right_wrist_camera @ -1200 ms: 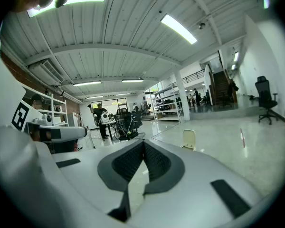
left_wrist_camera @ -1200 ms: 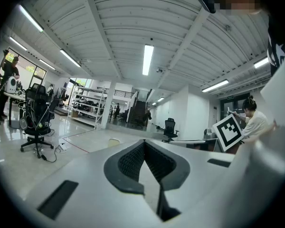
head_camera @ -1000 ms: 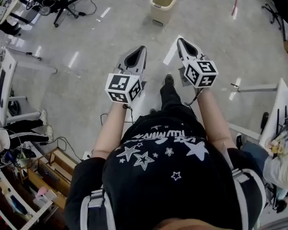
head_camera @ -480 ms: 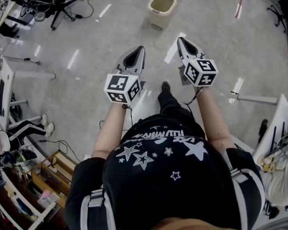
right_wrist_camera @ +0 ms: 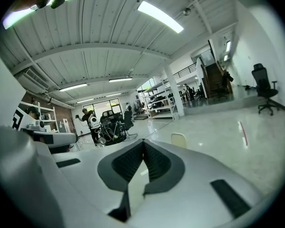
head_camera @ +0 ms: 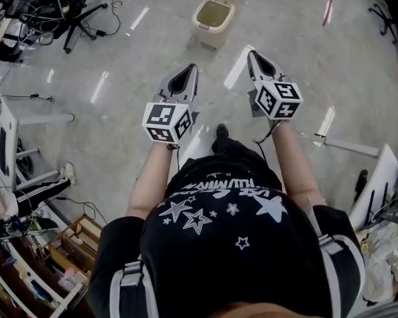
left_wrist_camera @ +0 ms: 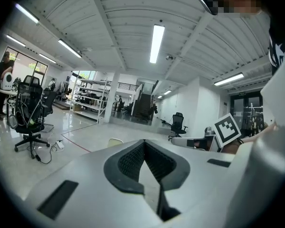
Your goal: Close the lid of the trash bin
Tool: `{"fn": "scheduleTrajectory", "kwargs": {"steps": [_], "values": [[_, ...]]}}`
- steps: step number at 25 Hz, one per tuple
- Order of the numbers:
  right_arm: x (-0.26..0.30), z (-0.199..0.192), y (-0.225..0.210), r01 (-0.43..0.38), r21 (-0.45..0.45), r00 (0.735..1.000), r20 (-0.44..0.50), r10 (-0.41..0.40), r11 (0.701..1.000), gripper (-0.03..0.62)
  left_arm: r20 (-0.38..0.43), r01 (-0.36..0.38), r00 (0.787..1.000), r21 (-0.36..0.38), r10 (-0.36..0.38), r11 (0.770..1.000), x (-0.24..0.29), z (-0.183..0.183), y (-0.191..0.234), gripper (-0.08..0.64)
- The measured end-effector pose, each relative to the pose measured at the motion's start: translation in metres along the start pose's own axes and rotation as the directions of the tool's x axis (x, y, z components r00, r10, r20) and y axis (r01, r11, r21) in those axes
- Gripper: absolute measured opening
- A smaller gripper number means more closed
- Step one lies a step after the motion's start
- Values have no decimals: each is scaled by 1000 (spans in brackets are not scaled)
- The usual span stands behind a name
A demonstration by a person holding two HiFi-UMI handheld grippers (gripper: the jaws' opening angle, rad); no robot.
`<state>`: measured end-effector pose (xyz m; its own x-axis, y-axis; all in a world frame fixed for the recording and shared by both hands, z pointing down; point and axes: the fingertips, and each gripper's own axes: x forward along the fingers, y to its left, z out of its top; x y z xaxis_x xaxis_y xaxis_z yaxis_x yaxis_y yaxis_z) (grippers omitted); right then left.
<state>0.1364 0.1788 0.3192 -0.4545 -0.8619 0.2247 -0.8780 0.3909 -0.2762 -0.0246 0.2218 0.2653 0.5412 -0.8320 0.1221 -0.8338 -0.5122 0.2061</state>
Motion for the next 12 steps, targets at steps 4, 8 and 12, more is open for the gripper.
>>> {"fn": "scheduleTrajectory", "kwargs": {"steps": [4, 8, 12], "values": [[14, 4, -15, -24, 2, 1000, -13, 24, 1000, 5, 1, 0, 1000, 15, 0, 1000, 26, 6, 3, 11], [27, 5, -25, -51, 5, 998, -28, 51, 999, 5, 1, 1, 1000, 24, -1, 1000, 46, 10, 7, 11], [39, 6, -30, -57, 9, 997, -45, 57, 998, 5, 4, -3, 1000, 11, 3, 1000, 58, 12, 14, 11]]}}
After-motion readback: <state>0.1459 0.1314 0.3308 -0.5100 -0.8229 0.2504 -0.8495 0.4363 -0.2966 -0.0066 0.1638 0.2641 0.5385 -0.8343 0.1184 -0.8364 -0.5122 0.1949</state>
